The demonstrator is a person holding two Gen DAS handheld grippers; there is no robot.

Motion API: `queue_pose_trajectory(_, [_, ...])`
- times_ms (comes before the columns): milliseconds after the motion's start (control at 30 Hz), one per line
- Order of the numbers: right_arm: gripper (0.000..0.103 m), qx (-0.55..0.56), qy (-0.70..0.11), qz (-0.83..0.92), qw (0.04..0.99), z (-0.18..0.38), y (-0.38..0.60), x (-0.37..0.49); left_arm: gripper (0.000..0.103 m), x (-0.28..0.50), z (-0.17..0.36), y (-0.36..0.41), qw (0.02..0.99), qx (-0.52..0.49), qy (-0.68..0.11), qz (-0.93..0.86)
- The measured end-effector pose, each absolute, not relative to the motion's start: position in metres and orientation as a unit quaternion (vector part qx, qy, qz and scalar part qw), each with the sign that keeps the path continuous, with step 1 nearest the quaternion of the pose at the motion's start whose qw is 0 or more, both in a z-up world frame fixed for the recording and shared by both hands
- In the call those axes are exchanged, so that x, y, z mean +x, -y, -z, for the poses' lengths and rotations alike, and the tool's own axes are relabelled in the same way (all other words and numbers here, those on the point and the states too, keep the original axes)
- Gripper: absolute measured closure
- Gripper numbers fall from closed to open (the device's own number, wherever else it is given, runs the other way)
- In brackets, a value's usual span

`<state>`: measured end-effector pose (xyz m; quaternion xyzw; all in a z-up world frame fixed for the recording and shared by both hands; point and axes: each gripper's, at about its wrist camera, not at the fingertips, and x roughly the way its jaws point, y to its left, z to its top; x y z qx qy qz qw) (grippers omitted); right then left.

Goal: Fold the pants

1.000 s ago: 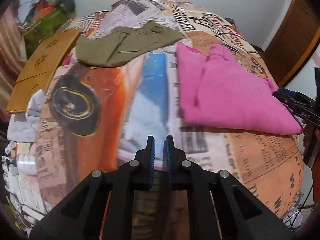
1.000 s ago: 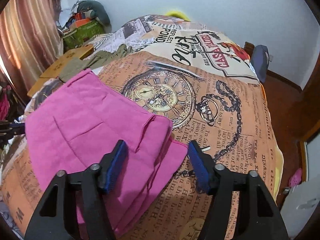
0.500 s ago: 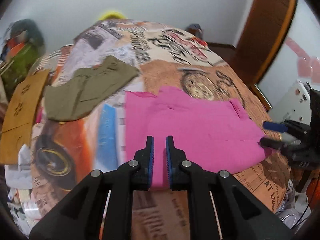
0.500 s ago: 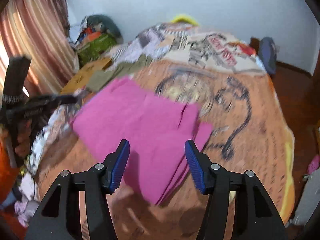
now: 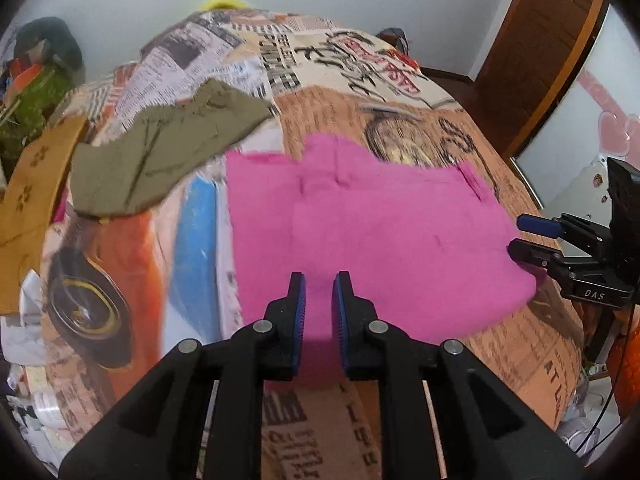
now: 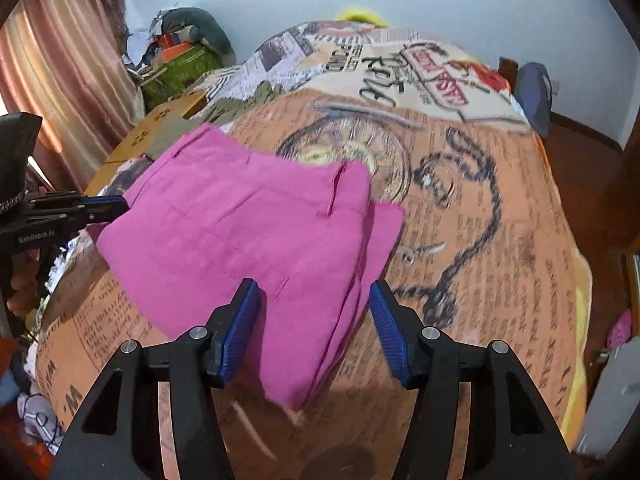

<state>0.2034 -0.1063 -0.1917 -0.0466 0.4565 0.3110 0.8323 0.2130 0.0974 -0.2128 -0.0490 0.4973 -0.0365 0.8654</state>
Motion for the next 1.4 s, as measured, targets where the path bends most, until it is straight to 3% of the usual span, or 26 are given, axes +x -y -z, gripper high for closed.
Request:
queue_pose_trajectory(167, [0.049, -0.037, -0.445, -0.306, 0.841, 0.188, 0.104, 0.224, 0.084, 0.247, 0.199, -0.101, 0.869, -0.057, -0.489, 0.047])
queue_pose_trajectory(233, [0.05, -0.03, -0.448, -0.306, 0.84, 0.191, 0.102, 0.232, 0.065, 0.264, 0.202, -0.1, 0.868, -0.053, -0.491, 0.048])
queue_pose_trajectory(267, [0.05, -0.026, -0.451, -0.307, 0.838, 0.194, 0.101, 0.237, 0.063, 0.271, 0.205, -0.1, 0.867, -0.052, -0.493, 0.048])
queue_pose_trajectory(467, [0.074, -0.001, -0.47, -0.324, 0.821, 0.214, 0.096, 0.256, 0.062, 0.301, 0.233, -0.102, 0.846, -0.081, -0.522, 0.063])
queue_pose_trajectory(533, [0.083, -0.014, -0.459, -0.324, 0.827, 0.213, 0.093, 0.255, 0.07, 0.304, 0.241, -0.103, 0.846, -0.084, -0.522, 0.065])
queue_pose_trajectory(633, [0.088, -0.055, -0.445, -0.325, 0.833, 0.213, 0.086, 0.252, 0.071, 0.302, 0.245, -0.106, 0.851, -0.092, -0.514, 0.063])
queue_pose_trajectory(867, [0.087, -0.066, -0.46, -0.313, 0.828, 0.216, 0.086, 0.259, 0.066, 0.305, 0.248, -0.109, 0.849, -0.092, -0.518, 0.051])
queue_pose_trajectory(1067, [0.082, -0.018, -0.46, -0.325, 0.826, 0.182, 0.095, 0.252, 0.066, 0.283, 0.203, -0.096, 0.877, -0.033, -0.477, 0.045])
queue_pose_trajectory(1200, [0.071, -0.029, -0.45, -0.344, 0.824, 0.174, 0.078, 0.238, 0.064, 0.268, 0.184, -0.08, 0.883, -0.034, -0.462, 0.073])
queue_pose_trajectory(1400, [0.07, -0.042, -0.473, -0.36, 0.803, 0.198, 0.057, 0.219, 0.063, 0.258, 0.216, -0.057, 0.867, -0.012, -0.492, 0.081])
